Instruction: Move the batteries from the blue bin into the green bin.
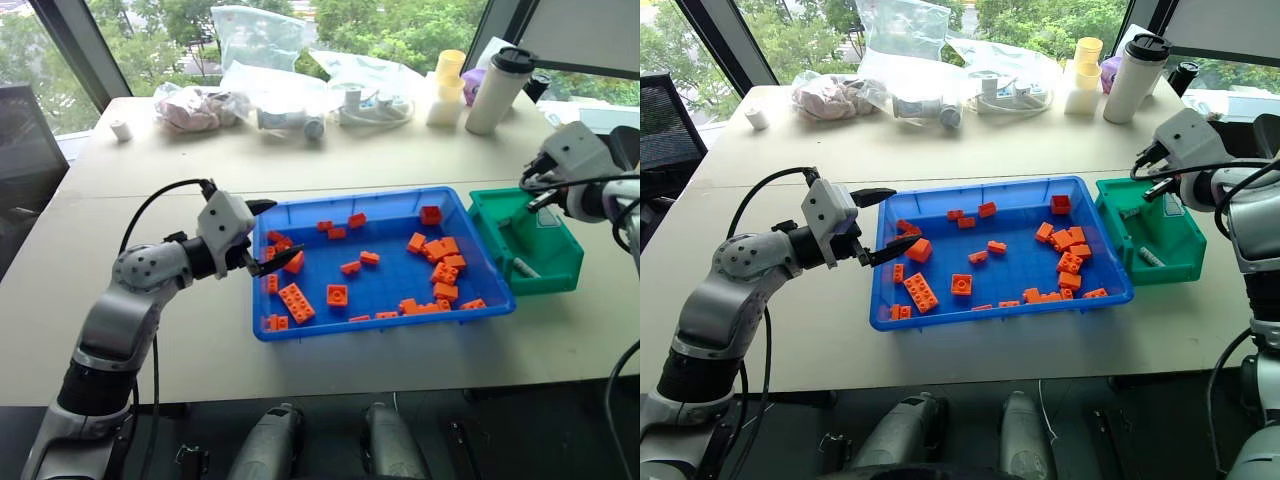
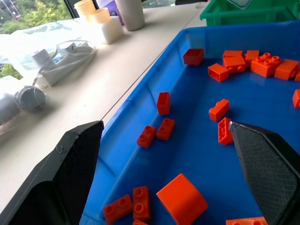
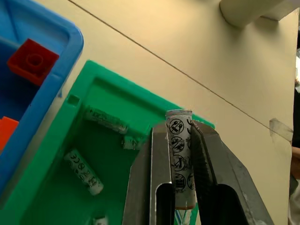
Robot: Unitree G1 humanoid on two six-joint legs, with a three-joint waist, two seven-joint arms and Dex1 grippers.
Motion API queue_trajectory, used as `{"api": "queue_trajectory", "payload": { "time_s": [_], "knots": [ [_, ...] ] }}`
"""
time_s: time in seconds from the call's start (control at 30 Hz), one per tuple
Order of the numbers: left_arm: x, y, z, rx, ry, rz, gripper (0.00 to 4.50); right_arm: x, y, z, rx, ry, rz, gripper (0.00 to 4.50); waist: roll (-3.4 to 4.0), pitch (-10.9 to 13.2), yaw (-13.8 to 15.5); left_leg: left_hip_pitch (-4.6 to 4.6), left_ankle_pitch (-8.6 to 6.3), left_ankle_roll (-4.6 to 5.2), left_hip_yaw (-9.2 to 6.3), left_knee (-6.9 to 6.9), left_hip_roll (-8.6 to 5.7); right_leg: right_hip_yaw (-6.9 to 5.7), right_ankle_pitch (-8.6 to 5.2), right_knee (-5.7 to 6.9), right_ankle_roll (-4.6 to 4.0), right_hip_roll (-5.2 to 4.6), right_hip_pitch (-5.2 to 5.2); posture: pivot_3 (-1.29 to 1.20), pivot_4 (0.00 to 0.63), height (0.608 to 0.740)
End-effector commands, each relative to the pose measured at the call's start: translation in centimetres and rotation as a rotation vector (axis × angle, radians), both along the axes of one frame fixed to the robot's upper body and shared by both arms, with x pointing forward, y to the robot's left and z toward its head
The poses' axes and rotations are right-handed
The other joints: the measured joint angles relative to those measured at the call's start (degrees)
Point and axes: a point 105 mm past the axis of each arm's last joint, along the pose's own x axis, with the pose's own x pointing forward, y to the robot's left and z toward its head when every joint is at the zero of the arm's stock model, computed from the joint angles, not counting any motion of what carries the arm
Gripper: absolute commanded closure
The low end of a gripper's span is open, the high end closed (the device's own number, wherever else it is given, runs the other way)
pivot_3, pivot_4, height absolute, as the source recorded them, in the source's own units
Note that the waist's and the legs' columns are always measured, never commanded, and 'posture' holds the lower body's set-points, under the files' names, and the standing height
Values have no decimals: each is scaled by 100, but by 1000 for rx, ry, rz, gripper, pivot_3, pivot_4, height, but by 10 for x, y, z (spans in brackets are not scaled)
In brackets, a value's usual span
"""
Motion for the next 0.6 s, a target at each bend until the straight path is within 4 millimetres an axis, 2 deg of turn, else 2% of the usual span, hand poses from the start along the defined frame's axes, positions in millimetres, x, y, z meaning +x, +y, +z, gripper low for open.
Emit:
{"api": "queue_trajectory", "payload": {
  "time_s": [0.03, 0.1, 0.27, 0.3, 0.43, 0.53, 0.6],
  "knots": [
    [-9, -8, 17, -38, -29, -53, 0, -4, 5, 9, 1, -23, 58, 3475, 0, 0, -14, 1, 0, 1, 0, 0, 1, 1, 0, 1, 0, 1, 0, 0, 150, 740],
    [-9, -8, 16, -33, -24, -54, 0, -5, 4, 4, 7, -15, 59, 2721, 1, 0, -15, 1, -1, 2, 0, 0, 3, 1, 0, 3, 0, 2, 0, 0, 150, 740],
    [-11, -7, 17, -33, -9, -60, 0, -4, 6, 16, 19, -59, 63, 242, 2, 0, 3, 1, 0, 0, 0, 0, 1, 1, 0, 2, 0, 1, -1, 0, 150, 740],
    [-12, -7, 18, -39, -4, -64, 0, -4, 10, 22, 39, -80, 82, 109, 2, 0, 8, 1, 0, 1, 0, 0, 1, 1, 0, 2, 0, 1, -1, 0, 150, 740],
    [-14, -7, 20, -44, 5, -73, 0, -12, 45, 37, 164, -88, 272, 109, 3, 1, 11, 1, -1, 2, -1, 0, 2, 1, 0, 1, 0, 1, -1, 0, 150, 740],
    [-15, -5, 19, -32, 11, -72, 0, -34, 88, 32, 204, -21, 511, 109, 2, 1, 18, 1, -8, 14, -3, -1, 3, 0, 0, 1, 0, 2, 0, 0, 150, 740],
    [-16, -4, 20, -28, 13, -70, 0, -45, 104, 23, 200, 22, 604, 109, 2, 1, 29, 1, -13, 21, -5, 1, 3, -2, 0, 1, 0, 3, 2, 0, 150, 740]
  ]
}}
